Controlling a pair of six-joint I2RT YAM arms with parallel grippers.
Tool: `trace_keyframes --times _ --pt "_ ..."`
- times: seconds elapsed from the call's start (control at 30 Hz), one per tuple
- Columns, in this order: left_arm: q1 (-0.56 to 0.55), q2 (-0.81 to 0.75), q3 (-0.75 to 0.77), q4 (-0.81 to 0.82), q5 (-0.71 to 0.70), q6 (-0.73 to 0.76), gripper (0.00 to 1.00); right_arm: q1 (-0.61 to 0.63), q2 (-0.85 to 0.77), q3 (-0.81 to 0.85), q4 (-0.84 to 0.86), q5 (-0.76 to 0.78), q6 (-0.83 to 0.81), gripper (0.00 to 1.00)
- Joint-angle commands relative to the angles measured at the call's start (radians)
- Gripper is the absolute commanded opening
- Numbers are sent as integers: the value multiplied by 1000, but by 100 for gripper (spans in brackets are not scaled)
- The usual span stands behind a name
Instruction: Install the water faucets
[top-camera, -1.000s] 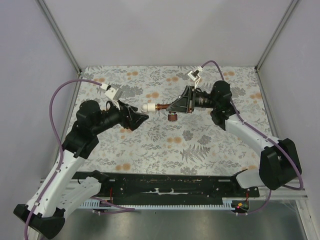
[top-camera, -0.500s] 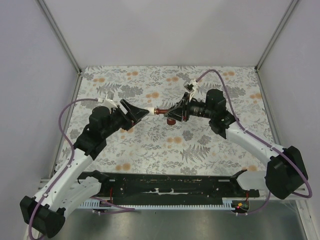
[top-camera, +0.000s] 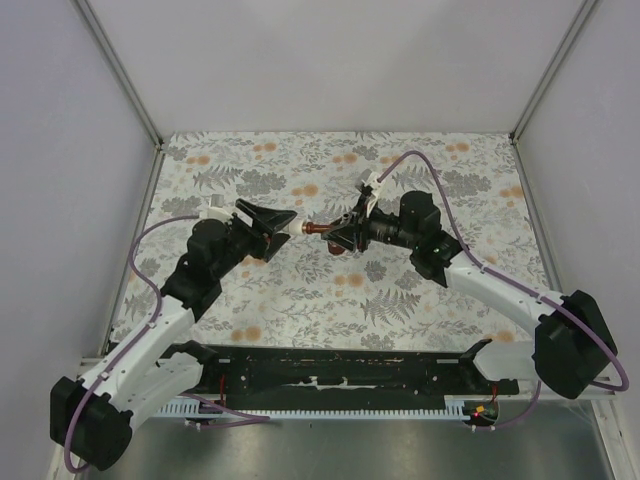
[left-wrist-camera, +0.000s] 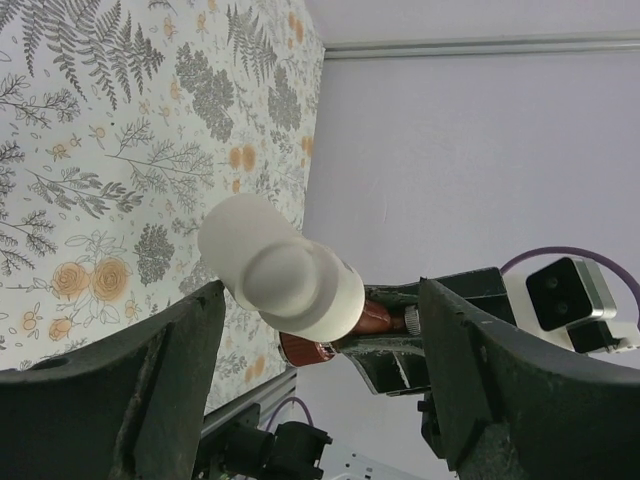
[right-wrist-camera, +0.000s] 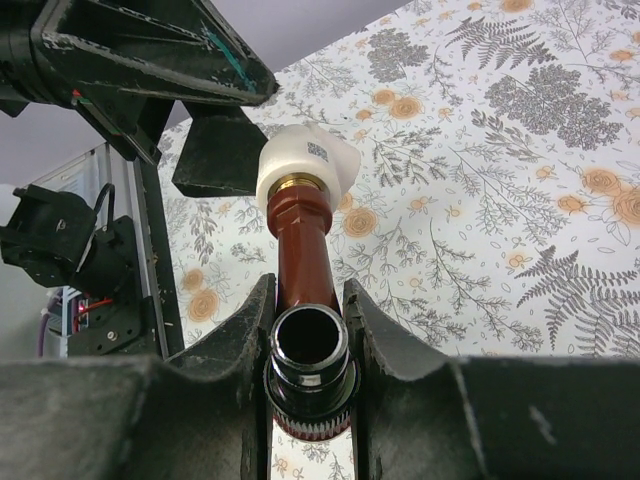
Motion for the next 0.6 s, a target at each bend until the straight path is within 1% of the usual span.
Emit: trace_keyframes --times 0.0,0.13,0.23,0.3,0.33,0.4,0.47,0.5,0.57 --pt "1 6 -30 101 -21 -68 81 35 -18 24 68 17 -64 0" --pt "1 21 -51 137 -20 -79 76 64 -8 35 36 11 -114 0" --pt "1 37 -70 183 -14 -99 73 87 -10 27 28 37 -145 0" --pt "0 40 -87 213 -20 -108 68 100 -14 23 24 56 -160 0" --pt "1 38 -96 232 -23 -114 64 104 -14 18 25 65 -162 0" --pt "1 27 -123 282 -33 -122 53 107 -13 10 41 79 -126 0" --pt "1 15 -157 341 -46 -131 38 107 -7 -5 77 93 -54 0" --pt "0 9 -174 380 -50 -132 27 107 -8 -20 109 106 0 0" --pt "1 0 -209 474 -53 -128 8 107 -8 -42 154 142 112 0"
